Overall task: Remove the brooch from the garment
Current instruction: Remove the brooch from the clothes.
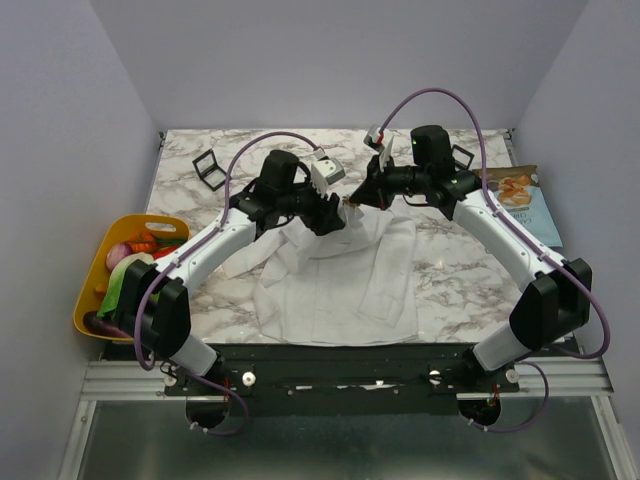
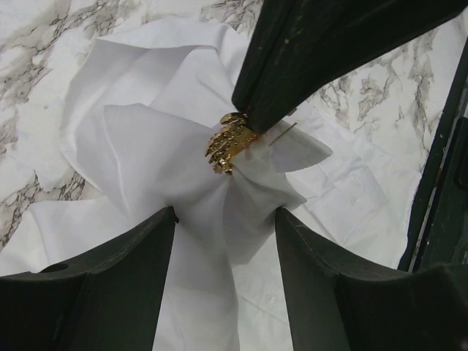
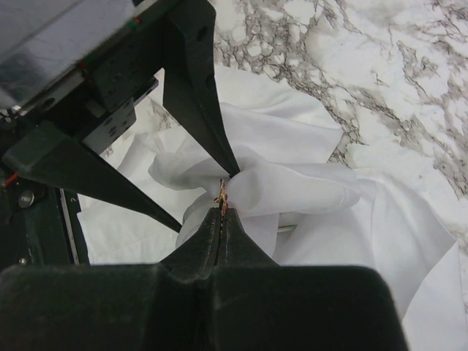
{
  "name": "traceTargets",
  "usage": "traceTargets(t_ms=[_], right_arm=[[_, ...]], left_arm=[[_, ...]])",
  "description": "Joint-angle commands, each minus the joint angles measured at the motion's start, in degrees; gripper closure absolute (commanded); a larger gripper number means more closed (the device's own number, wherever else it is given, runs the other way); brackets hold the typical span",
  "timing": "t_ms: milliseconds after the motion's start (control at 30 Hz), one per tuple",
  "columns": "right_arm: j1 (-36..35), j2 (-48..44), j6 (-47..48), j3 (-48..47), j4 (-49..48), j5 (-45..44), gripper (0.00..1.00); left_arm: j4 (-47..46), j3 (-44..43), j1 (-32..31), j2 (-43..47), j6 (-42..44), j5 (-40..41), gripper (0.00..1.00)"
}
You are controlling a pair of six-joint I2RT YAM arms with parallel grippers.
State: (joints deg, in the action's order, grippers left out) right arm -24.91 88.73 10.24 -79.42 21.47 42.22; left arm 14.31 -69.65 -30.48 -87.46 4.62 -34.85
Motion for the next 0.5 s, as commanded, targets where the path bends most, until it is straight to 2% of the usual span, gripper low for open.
traceTargets(t_ms=[0, 67, 167, 200, 267, 300, 333, 467], right_arm=[[-0.1, -2.2, -0.7, 0.8, -1.8, -0.2, 0.99], [-0.1, -2.2, -0.8, 0.9, -1.8, -0.1, 1.00], [-0.1, -2.0, -0.7, 0.8, -1.8, 0.1, 0.99], [-0.1, -1.9, -0.7, 0.8, -1.8, -0.2, 1.00], [-0.1, -1.6, -0.7, 0.9, -1.7, -0.4, 1.00], [-0.1, -1.5, -0.5, 0.8, -1.8, -0.9, 0.99], [-0.1, -1.5, -0.5, 0.9, -1.9, -1.3, 1.00], [-0.1, -0.8, -0.9, 1.3, -3.1, -2.9, 0.99]], left_arm=[[-2.0, -2.2, -0.6, -1.2, -2.0, 3.6, 0.35], [-1.9, -2.8, -0.8, -1.5, -2.1, 3.3, 0.40], [-1.6, -3.3, -1.3, -2.0, -2.1, 2.5, 0.55], [-1.5, -3.4, -1.4, -2.2, -2.2, 2.2, 0.67], [-1.3, -3.6, -1.9, -2.4, -1.8, 0.8, 0.81], [-1.0, -3.7, -2.0, -2.5, -1.6, 0.5, 0.95], [-0.9, -3.7, -2.1, -2.3, -1.5, -0.2, 1.00], [0.5, -4.0, -2.3, -1.9, -0.2, -4.5, 1.00]])
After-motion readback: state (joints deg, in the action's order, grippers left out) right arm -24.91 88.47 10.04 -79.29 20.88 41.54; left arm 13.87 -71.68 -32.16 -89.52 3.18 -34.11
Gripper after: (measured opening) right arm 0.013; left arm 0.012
